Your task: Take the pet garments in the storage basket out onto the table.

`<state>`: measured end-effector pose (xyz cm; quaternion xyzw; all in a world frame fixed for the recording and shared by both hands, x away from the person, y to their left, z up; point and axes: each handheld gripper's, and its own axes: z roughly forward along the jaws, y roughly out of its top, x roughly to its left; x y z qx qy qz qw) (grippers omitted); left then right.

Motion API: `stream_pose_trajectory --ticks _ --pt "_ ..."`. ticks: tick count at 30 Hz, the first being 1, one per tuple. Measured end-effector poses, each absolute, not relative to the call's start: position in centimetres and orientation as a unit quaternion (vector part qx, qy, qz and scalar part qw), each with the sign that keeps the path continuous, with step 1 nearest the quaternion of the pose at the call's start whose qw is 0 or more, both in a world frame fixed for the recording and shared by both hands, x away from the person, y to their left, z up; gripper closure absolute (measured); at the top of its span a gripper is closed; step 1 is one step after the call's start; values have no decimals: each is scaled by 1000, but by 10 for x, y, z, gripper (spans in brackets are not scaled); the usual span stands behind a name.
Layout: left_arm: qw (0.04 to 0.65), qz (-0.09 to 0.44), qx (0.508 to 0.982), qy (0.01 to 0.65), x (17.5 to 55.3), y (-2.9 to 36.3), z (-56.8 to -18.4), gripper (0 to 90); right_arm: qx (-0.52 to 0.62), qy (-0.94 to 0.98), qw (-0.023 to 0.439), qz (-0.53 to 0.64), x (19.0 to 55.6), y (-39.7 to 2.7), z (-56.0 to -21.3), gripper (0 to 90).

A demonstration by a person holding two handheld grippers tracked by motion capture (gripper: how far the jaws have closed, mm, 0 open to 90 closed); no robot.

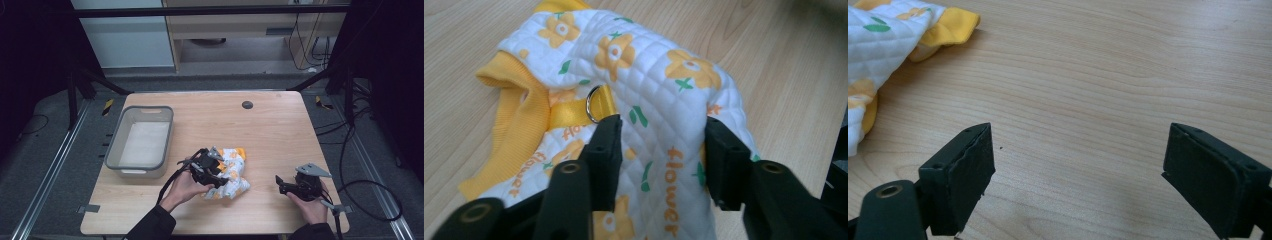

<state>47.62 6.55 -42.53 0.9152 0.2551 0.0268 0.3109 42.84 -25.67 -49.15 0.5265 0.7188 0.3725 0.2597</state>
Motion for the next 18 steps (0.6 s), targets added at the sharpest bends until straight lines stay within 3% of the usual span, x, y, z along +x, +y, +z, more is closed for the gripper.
stream_pose_trajectory --ticks 9,18 --pt "331 32 911 245 468 68 -421 291 527 718 260 373 428 -257 -491 129" --pt "359 48 898 250 461 85 -411 229 527 718 260 372 428 -257 -492 126"
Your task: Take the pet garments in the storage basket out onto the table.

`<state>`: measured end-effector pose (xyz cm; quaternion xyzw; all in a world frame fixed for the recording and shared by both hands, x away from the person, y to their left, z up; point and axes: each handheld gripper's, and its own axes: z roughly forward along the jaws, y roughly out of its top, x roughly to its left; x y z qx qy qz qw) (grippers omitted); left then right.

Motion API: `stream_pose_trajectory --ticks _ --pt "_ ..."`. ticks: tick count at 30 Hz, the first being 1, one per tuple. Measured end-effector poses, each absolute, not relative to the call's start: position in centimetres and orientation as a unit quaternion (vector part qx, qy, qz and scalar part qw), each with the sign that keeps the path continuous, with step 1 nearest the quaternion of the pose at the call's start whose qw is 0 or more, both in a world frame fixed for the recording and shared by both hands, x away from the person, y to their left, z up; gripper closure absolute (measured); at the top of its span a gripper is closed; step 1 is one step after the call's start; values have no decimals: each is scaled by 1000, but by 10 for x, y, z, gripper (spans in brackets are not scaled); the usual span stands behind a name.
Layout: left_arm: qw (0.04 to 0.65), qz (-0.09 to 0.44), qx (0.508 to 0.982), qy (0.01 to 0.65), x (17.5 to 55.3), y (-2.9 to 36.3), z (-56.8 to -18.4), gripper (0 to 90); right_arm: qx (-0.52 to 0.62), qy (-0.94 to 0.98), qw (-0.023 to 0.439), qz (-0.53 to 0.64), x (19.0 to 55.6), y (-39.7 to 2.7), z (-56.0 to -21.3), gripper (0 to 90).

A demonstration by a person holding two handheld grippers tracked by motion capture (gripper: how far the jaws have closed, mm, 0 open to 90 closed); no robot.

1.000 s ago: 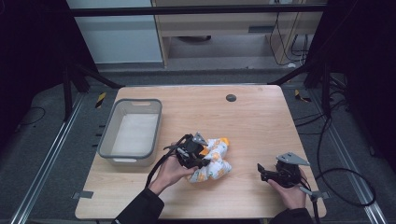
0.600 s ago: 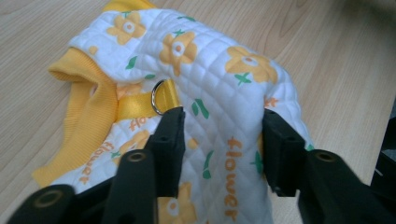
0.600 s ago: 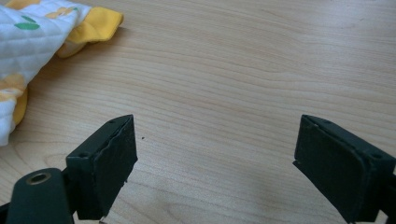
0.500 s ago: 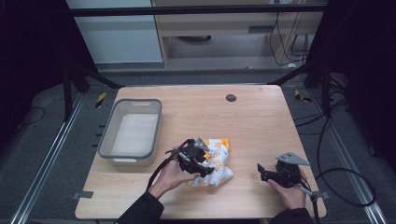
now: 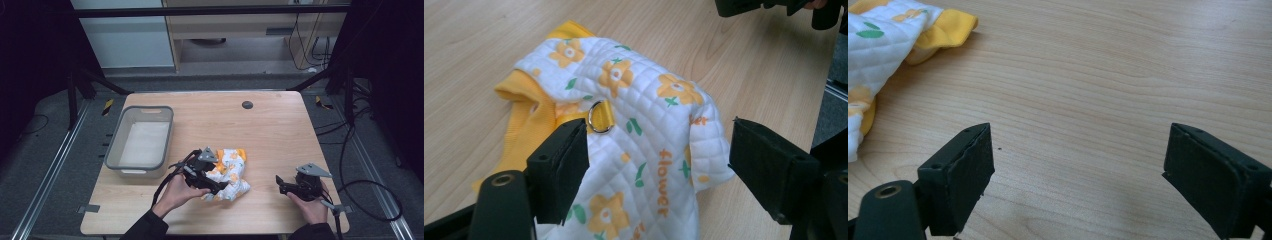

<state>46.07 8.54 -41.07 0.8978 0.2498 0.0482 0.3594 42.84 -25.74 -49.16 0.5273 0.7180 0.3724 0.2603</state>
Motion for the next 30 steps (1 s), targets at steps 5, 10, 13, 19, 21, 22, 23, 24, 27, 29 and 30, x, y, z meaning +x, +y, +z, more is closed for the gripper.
stream_pose_trajectory --ticks 5,10,13,19,21,22,23,24,27,29,30 --pt "378 58 886 261 457 101 -408 227 528 718 259 373 428 -257 -492 124" --pt "390 70 877 273 454 117 -409 227 528 718 260 372 428 -257 -492 124" --pt "400 80 869 281 451 126 -411 228 528 718 260 372 428 -257 -492 123" --pt "414 98 854 299 446 143 -418 235 528 718 261 372 428 -257 -492 123" --pt "414 104 853 301 444 149 -420 241 528 718 261 372 428 -257 -492 123" --pt "416 110 850 303 443 152 -421 247 528 718 261 371 428 -257 -492 123" --pt "416 110 850 303 443 152 -421 253 528 718 261 371 428 -257 -492 123" --pt "421 115 845 310 441 160 -423 255 527 718 261 371 428 -257 -492 123" --pt "423 122 839 319 438 171 -426 268 528 718 261 371 428 -257 -492 122" --pt "424 118 837 325 436 176 -429 276 527 719 262 370 428 -257 -492 122" --pt "425 117 835 328 434 180 -431 276 527 719 262 370 428 -257 -492 122"
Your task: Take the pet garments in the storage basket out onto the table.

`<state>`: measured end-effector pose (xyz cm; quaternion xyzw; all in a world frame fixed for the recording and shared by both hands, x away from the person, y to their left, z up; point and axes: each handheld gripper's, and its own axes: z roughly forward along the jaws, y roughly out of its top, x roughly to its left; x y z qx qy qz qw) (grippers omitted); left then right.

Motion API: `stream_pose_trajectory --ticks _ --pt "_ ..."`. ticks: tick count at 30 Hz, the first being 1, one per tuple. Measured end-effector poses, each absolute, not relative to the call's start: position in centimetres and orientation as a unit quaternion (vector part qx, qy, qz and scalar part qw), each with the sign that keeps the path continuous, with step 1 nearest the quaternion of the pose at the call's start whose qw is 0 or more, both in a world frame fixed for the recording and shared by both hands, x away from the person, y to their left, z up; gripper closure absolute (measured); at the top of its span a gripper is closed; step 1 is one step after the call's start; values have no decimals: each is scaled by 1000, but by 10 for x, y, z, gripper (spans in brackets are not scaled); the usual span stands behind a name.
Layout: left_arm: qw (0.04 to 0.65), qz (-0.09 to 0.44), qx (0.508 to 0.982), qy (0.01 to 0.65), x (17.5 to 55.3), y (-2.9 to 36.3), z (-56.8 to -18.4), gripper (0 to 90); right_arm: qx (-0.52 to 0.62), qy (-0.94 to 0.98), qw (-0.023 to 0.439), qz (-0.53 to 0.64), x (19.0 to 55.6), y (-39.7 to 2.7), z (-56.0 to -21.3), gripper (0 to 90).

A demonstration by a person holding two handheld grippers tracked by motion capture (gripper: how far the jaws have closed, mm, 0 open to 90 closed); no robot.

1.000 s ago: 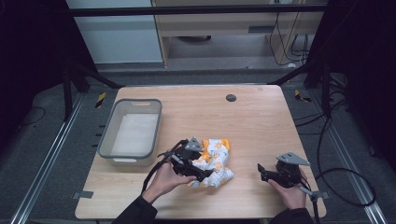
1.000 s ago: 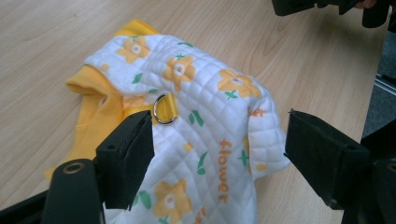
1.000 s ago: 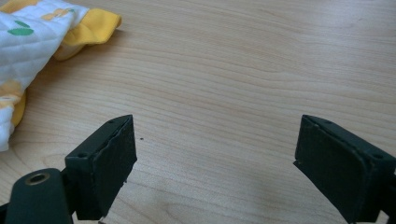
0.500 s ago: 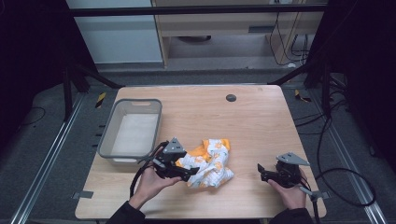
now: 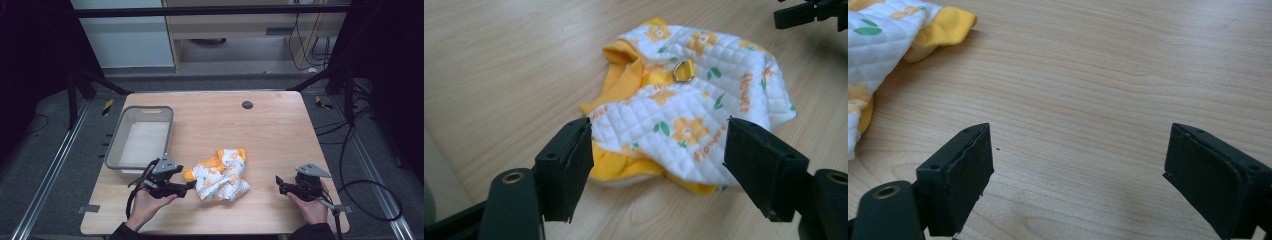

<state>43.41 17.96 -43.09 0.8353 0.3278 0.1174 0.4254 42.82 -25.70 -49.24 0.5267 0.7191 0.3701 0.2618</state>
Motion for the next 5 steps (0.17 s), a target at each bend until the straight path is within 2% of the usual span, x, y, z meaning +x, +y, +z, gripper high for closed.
stream_pose_trajectory --ticks 5 --pt "429 121 829 338 426 192 -438 305 527 719 261 370 428 -257 -493 122"
